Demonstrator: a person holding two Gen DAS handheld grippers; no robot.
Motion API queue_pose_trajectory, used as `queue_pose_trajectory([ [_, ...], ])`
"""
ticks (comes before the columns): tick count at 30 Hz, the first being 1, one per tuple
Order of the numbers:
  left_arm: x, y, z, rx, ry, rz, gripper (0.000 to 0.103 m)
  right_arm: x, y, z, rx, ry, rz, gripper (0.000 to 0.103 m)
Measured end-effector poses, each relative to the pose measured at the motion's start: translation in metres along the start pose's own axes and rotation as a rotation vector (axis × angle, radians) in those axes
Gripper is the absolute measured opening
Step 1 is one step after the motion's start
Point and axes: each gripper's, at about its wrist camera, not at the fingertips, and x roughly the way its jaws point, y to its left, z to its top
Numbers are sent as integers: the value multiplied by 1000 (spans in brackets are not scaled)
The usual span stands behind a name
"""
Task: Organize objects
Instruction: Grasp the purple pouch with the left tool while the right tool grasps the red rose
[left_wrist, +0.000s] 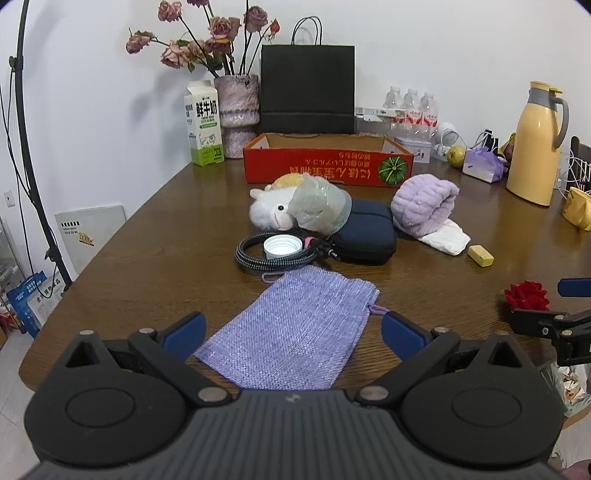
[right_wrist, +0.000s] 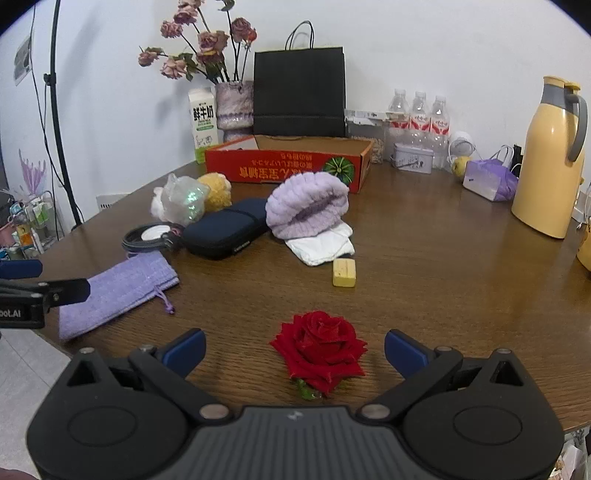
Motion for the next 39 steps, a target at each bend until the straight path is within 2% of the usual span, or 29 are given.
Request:
queue_pose_trajectory([
  [16,39,5,-4,-14,76,4,103,29,-13,-5,40,38,-3,103],
  [19,43,6,-5,-18,84,3,103,31,-13,-7,28,39,4,100],
  [22,45,7,-4,-19,86,5,103,32,-10,-9,-14,22,-13,91],
  [24,46,7,-4,-18,87,7,103,31,-10,-9,-21,5,2,76],
  [25,46,7,-3,-17,88,7,103,32,-10,-8,-28,1,5,73],
  [29,47,7,-2,-8,85,9,103,33,-10,-6,-48,-11,47,60],
  [30,47,7,-1,-5,86,10,103,34,-11,-6,-54,-17,60,53],
  [32,48,8,1,9,90,8,103,35,-12,-5,-54,-28,83,45],
  [34,48,7,5,32,98,-11,103,38,-14,-3,-52,-34,104,41],
  [39,52,4,14,109,142,-87,103,44,-9,-1,-68,-44,123,41],
])
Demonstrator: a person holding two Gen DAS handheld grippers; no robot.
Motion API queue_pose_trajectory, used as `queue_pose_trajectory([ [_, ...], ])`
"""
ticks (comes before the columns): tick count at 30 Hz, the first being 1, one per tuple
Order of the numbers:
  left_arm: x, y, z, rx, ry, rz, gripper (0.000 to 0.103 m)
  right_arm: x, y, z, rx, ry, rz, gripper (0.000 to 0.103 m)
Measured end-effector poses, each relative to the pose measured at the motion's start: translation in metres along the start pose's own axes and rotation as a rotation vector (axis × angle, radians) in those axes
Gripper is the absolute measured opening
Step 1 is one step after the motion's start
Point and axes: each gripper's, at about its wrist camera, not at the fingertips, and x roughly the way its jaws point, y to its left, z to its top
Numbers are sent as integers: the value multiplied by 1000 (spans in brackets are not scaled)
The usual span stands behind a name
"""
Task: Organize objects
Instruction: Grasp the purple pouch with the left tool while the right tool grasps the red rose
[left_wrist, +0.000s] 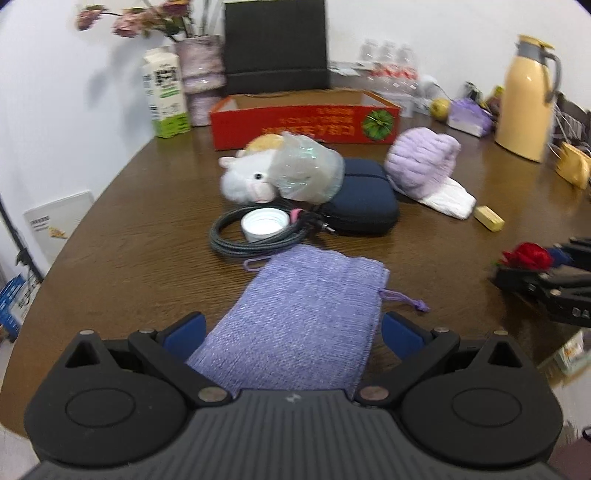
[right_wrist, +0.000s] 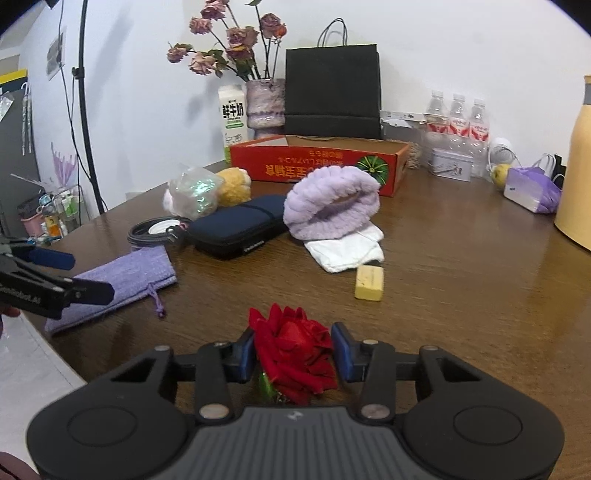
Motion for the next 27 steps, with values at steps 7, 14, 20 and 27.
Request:
queue_pose_trajectory([
  [7,20,8,2,4,84,-66,103,2,2,-1,3,-13,11,41],
  [14,17,8,-2,-33,36,-33,87,1,3,-3,8,-21,16,41],
  [20,0,13,-8,-98,-5,-60,7,0,3,-3,15,-23,19,41],
  [27,-14,6,-18,-86,-55,-19,6,-1,4,-4,19,-26,19,41],
])
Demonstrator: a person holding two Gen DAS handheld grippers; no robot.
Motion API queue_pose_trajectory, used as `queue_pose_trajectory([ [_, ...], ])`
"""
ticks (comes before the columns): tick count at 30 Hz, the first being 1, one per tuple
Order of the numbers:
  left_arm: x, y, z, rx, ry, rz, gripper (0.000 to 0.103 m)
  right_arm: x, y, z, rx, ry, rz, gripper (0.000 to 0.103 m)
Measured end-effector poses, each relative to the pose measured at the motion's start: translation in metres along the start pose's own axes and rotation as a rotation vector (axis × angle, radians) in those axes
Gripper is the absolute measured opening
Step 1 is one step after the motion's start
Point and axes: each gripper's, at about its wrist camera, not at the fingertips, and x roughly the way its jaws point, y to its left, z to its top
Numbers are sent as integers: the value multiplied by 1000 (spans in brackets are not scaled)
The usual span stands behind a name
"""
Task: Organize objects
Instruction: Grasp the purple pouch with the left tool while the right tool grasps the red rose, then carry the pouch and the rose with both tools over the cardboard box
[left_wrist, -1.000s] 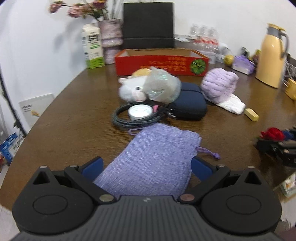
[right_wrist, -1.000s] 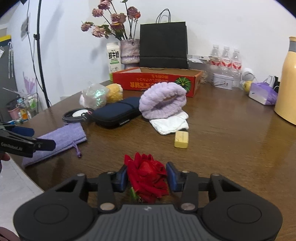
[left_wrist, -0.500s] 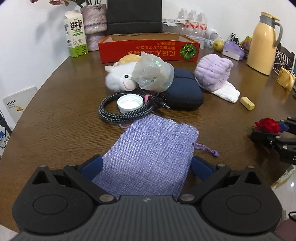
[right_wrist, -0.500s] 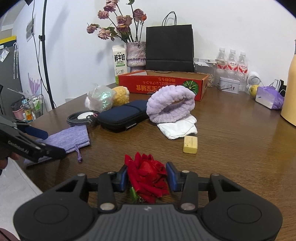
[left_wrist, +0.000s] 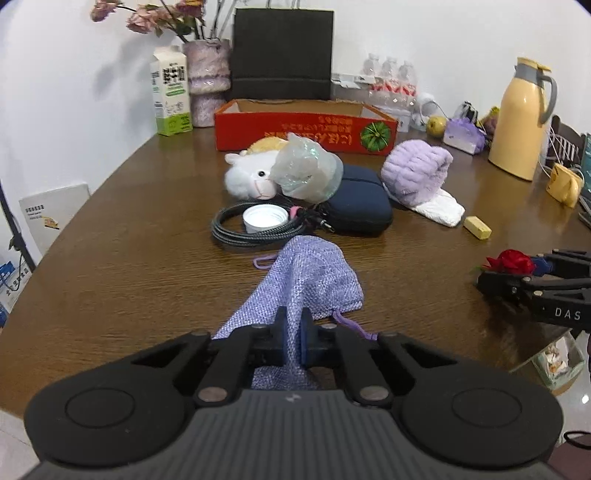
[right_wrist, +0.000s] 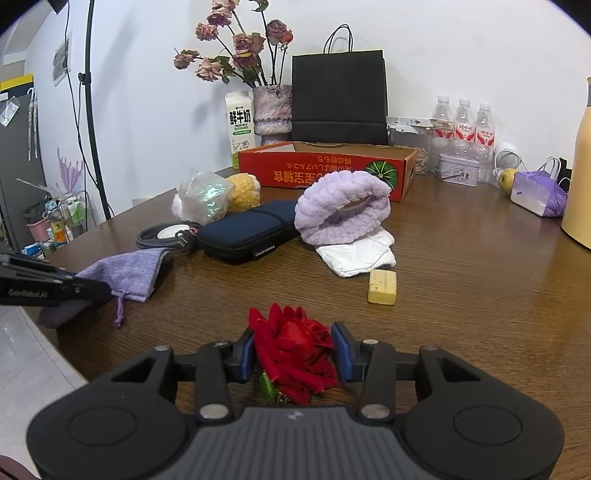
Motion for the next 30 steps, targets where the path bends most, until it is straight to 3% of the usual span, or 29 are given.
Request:
queue_pose_trajectory([
  [11,-26,-1,6,-66,-135,17,6,-5,3,4,23,-20,12,38],
  [30,-38,-19,40,-16,-244,-4,6,-11,20,48,-20,-126,38,37],
])
